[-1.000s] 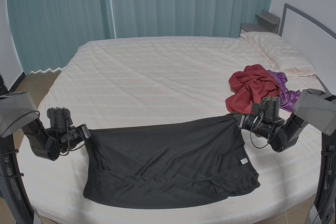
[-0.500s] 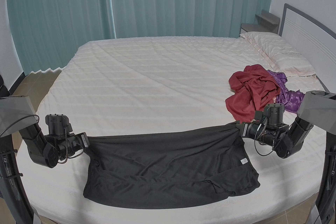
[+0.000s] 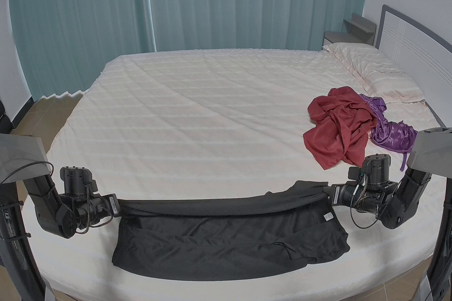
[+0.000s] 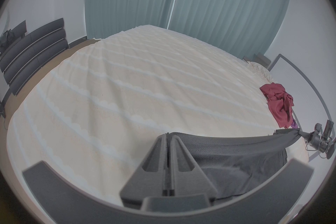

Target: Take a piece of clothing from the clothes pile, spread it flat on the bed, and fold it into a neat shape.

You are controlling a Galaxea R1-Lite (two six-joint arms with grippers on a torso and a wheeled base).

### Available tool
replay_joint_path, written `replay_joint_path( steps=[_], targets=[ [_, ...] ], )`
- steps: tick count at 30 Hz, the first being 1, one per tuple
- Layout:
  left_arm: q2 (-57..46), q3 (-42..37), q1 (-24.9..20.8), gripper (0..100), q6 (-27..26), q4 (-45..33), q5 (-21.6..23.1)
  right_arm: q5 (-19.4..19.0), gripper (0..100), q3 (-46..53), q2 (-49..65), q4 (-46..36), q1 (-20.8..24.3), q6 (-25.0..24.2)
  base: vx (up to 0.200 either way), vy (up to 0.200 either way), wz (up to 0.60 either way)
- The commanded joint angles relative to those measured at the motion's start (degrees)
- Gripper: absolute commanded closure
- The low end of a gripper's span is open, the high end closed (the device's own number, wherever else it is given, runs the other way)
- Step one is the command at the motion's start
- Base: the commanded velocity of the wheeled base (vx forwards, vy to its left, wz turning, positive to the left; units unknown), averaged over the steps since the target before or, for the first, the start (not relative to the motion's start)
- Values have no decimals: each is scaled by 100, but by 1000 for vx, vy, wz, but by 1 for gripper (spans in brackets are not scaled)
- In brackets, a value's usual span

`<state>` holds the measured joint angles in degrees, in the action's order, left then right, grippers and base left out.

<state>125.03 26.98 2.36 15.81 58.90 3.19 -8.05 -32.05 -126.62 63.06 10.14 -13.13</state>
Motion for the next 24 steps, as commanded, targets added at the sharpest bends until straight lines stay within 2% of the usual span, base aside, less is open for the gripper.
replay_joint_path(
  steps=[1, 6, 11, 12, 13, 20, 24],
  targets=[
    [48, -272, -70, 100, -96, -2, 15, -4, 100, 419, -73, 189, 23, 65, 0, 0, 0],
    [145, -571, -122, 100, -368, -2, 32, -4, 100, 647, -275, 259, 32, 241, 0, 0, 0],
    [338, -694, -210, 100, -386, -2, 41, -4, 100, 770, -486, 435, 32, 249, 0, 0, 0],
    [338, -755, -228, 100, -386, -2, 41, -4, 0, 823, -512, 461, 32, 249, 0, 0, 0],
    [338, -755, -228, 0, -386, -2, 41, -4, 0, 823, -512, 461, 32, 249, 0, 0, 0],
    [4, -1081, -175, 0, -368, -2, 50, -4, 0, 1175, -91, 549, -74, 179, 0, 0, 0],
    [-347, -1230, 97, 0, -324, 7, 261, -66, 0, 1368, 182, 567, -197, -41, 0, 0, 0]
  ],
)
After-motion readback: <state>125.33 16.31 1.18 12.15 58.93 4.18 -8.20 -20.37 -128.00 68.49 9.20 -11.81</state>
